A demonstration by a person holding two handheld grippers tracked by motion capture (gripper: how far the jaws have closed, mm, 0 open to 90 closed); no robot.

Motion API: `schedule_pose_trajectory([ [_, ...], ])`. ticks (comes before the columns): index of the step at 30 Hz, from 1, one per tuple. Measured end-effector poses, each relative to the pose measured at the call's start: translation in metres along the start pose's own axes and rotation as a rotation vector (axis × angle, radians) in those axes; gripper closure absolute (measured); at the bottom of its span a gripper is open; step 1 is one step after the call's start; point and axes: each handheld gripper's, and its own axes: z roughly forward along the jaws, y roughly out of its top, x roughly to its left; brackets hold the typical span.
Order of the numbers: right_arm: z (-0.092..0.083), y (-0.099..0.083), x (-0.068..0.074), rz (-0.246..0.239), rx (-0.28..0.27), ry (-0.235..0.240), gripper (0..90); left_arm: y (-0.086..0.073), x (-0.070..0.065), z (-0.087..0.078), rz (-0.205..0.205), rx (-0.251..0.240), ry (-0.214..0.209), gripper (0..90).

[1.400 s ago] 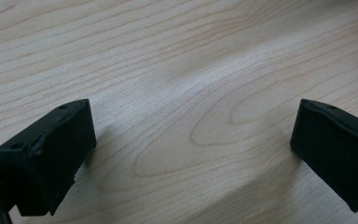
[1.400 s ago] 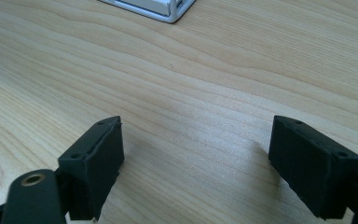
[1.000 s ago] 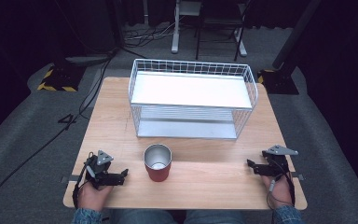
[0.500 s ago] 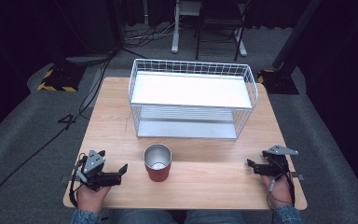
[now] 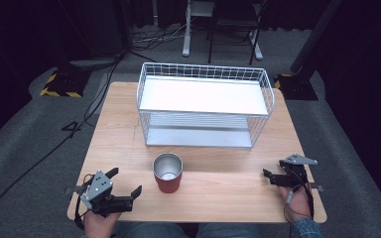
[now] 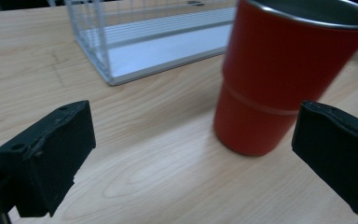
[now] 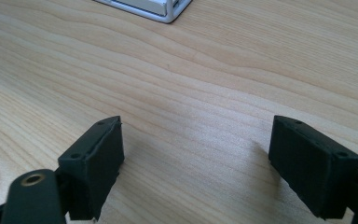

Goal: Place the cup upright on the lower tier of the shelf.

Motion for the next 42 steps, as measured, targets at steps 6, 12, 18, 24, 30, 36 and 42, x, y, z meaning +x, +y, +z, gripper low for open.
schedule_pose_trajectory([
  [6,0.0,0.0,0.0,0.001,0.0,0.0,18.5,0.003,-0.025,0.011,0.071,-0.009,-0.082,0.0],
  [12,0.0,0.0,0.0,0.001,0.0,-0.001,18.6,0.001,-0.036,0.023,0.106,-0.006,-0.133,0.0],
  [18,0.0,0.0,0.0,0.0,-0.001,-0.002,18.6,0.002,-0.048,0.035,0.132,0.017,-0.154,0.0],
  [24,0.0,0.0,0.0,-0.001,-0.001,-0.005,18.6,-0.001,-0.049,0.051,0.08,0.06,-0.113,0.0],
  [30,0.0,0.0,0.001,-0.003,-0.002,-0.006,18.6,-0.003,-0.048,0.068,0.047,0.135,-0.023,0.0],
  [36,0.0,0.0,0.001,-0.004,-0.004,-0.01,18.7,-0.003,-0.046,0.081,0.001,0.148,-0.017,0.3],
  [42,0.0,0.0,0.001,-0.003,-0.005,-0.016,18.7,-0.002,-0.046,0.092,-0.019,0.15,-0.041,0.9],
])
